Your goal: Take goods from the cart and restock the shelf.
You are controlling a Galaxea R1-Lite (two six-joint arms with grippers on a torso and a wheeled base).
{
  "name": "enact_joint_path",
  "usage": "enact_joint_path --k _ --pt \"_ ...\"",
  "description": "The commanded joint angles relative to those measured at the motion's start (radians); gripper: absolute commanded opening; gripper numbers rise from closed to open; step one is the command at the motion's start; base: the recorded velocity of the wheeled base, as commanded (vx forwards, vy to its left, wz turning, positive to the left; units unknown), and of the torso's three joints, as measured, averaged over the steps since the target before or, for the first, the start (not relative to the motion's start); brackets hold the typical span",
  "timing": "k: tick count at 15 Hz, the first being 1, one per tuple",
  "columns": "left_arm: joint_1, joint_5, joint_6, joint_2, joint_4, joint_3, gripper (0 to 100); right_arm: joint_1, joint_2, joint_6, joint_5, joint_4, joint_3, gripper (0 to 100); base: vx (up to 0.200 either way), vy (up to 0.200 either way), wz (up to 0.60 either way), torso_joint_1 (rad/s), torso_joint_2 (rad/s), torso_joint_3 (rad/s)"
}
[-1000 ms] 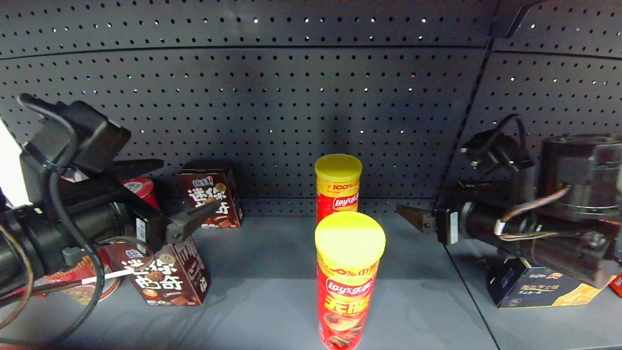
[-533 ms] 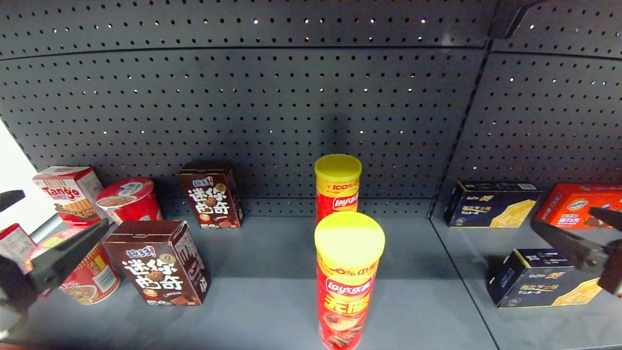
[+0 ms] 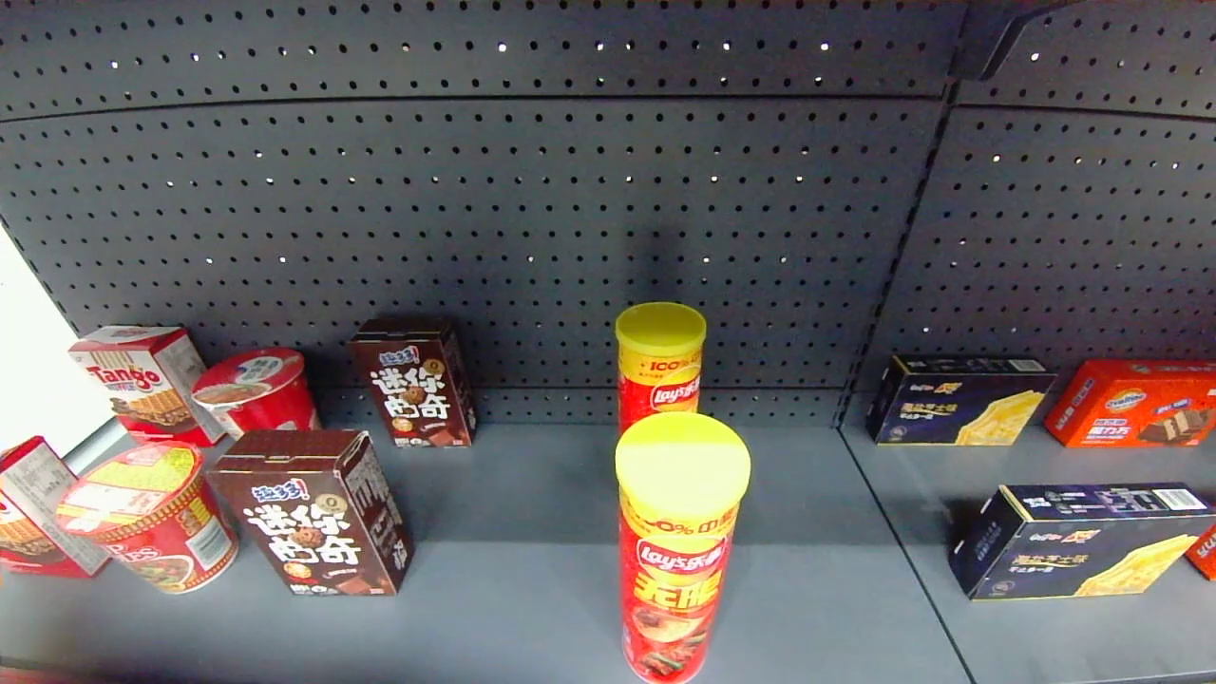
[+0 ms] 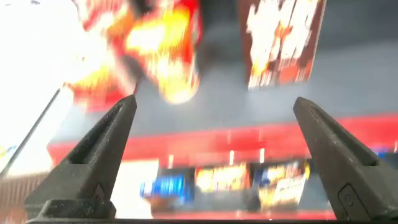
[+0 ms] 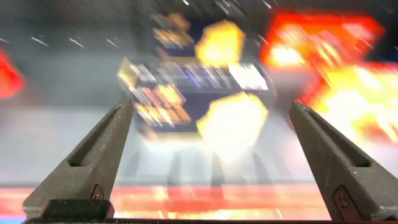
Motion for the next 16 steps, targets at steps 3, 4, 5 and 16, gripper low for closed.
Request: enact_joint_path --k 3,4,5,16 --pt "0.018 0.058 -0.017 -0.173 0.039 0.086 100 -0.26 -0.375 0.005 -0.02 0.292 0.045 100 0.0 0.0 0.0 0.0 0.0 0.0" --pt "0.018 0.058 -0.017 -0.174 -0.013 0.12 100 -0.256 -0.404 0.011 -0.027 0.288 0.073 100 0.0 0.0 0.0 0.0 0.0 0.0" --pt "0.016 0.055 -0.017 -0.174 -0.075 0.144 100 -0.255 -0.404 0.021 -0.031 0.272 0.09 100 0.0 0.0 0.0 0.0 0.0 0.0" --pt "0.016 -0.16 -0.149 -0.174 -0.18 0.193 100 -0.253 -0.404 0.031 0.414 0.081 0.219 100 0.0 0.0 0.0 0.0 0.0 0.0"
